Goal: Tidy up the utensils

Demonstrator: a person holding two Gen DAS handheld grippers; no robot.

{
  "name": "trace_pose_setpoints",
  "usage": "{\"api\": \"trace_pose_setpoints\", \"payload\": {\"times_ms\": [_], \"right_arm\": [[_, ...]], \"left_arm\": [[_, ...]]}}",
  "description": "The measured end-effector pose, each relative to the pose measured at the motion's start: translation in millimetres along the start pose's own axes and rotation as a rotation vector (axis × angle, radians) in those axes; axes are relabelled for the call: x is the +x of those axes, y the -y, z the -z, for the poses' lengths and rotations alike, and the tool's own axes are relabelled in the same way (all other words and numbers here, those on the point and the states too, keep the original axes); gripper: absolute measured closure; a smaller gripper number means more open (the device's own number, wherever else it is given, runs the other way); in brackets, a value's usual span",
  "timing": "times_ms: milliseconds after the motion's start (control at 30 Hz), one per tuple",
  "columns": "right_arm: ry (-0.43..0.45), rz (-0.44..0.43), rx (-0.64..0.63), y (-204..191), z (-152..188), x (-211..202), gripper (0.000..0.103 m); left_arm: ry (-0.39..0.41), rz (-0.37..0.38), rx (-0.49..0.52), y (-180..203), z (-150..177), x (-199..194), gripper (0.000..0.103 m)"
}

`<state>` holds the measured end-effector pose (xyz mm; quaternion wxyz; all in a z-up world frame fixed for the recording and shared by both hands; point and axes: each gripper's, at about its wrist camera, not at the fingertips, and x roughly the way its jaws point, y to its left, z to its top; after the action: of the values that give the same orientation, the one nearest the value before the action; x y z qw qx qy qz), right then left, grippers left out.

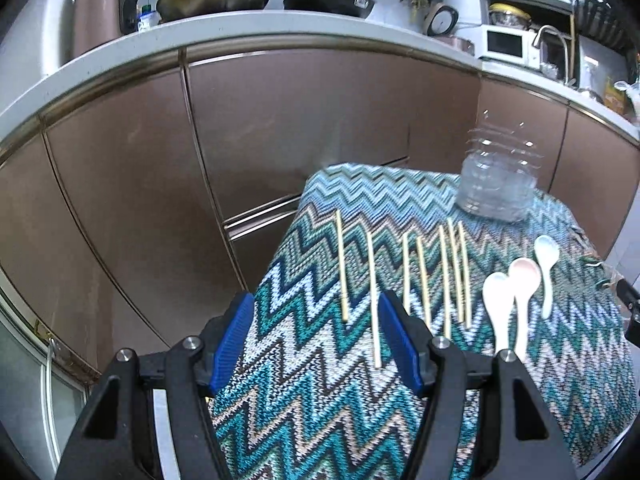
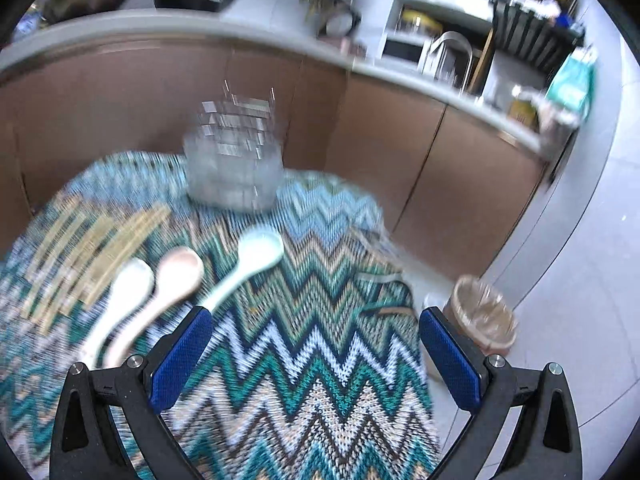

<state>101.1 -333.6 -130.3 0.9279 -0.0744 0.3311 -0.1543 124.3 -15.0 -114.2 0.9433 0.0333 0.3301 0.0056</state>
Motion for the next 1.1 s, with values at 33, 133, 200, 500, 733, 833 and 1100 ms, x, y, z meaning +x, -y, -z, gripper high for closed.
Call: {"api": "trace_pose_setpoints", "payload": {"times_ms": [33,133,200,500,733,833,1100], "right_arm": [[0.021,-0.004,0.004,-1,-1,-11,0.000],[0.060,-0.016,0.014,-8,-6,-38,0.000],[0.076,-0.009,0.006,-15,-10,-49,0.000],[0.139,-0.071,-0.019,-38,-16,-84,0.000],[0.166,-0.094,-0.038,-48,-18,-101,0.000],[0.173,-0.100,-0.044,-50,-18,-106,0.000],[0.196,-0.098,-0.045,-50,-17,-117,0.000]], "left_arm": [[0.010,0.005,0.002,1,0,-4,0.041],[0.040,0.015,0.011,1,0,-17,0.041],[0.059,0.020,0.011,0,0,-26,0.041],[0.110,0.001,0.010,-6,0,-52,0.032],[0.169,-0.002,0.011,-8,2,-72,0.029],[0.176,-0.001,0.011,-10,3,-76,0.029],[0.182,0.011,0.018,-9,5,-84,0.029]]}}
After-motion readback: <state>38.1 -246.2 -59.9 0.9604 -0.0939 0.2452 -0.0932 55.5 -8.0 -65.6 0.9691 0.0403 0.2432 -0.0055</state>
